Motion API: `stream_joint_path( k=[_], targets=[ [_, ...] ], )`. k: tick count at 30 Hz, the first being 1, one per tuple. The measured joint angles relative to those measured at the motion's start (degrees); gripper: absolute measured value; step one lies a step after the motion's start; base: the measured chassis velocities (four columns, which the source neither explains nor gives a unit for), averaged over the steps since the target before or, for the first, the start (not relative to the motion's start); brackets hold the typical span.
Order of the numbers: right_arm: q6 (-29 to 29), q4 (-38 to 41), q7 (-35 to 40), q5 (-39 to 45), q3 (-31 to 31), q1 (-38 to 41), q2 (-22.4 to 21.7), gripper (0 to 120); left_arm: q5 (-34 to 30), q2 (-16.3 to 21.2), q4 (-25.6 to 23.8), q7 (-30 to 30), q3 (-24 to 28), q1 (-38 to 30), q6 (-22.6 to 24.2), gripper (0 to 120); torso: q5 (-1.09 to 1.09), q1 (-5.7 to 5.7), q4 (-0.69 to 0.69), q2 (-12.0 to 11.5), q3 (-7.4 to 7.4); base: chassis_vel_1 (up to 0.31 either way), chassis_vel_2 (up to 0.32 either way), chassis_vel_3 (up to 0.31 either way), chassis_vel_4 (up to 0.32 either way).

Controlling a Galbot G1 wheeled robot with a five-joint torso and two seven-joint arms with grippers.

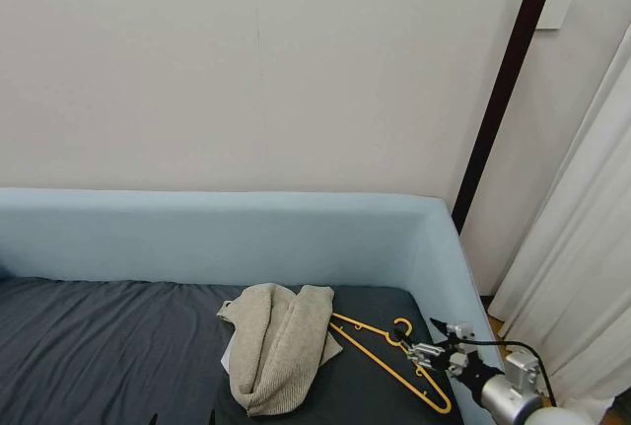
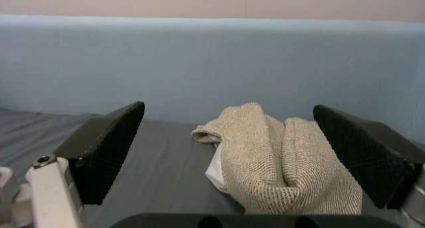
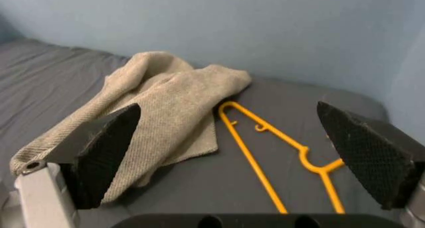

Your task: Pick up the clothes from the sofa and hang them on the clothes hanger.

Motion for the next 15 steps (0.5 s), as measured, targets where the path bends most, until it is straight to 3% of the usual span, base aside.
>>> stream_joint_path(
  k=[1,6,10,15],
  targets=[
    [-0.52,-1.46,0.6,1.19,-3.47,4.54,-0.09,100,0.24,-0.15,0.01,-0.01,0.08,0.25,-0.07,100,0.0,0.0,0.02,0.0,0.0,0.0,0.0,0.0,0.0],
    [-1.16,-5.22,1.62,3.0,-10.92,13.0,1.05,100,1.06,-0.68,0.02,0.0,0.2,0.52,-0.19,100,-0.01,0.0,0.03,0.0,0.0,0.0,0.0,0.0,0.0],
    [-3.45,-10.79,3.02,4.92,-21.51,23.06,5.27,100,1.91,-1.7,0.0,-0.14,0.18,0.82,-0.39,100,-0.01,0.0,0.02,0.0,0.0,0.0,0.0,0.0,0.0],
    [-5.11,-15.34,4.07,4.98,-29.46,30.76,10.62,100,2.64,-2.81,0.37,-0.39,0.08,1.39,-1.39,100,-0.01,0.01,0.04,0.0,0.0,0.0,0.0,0.0,0.0]
  ],
)
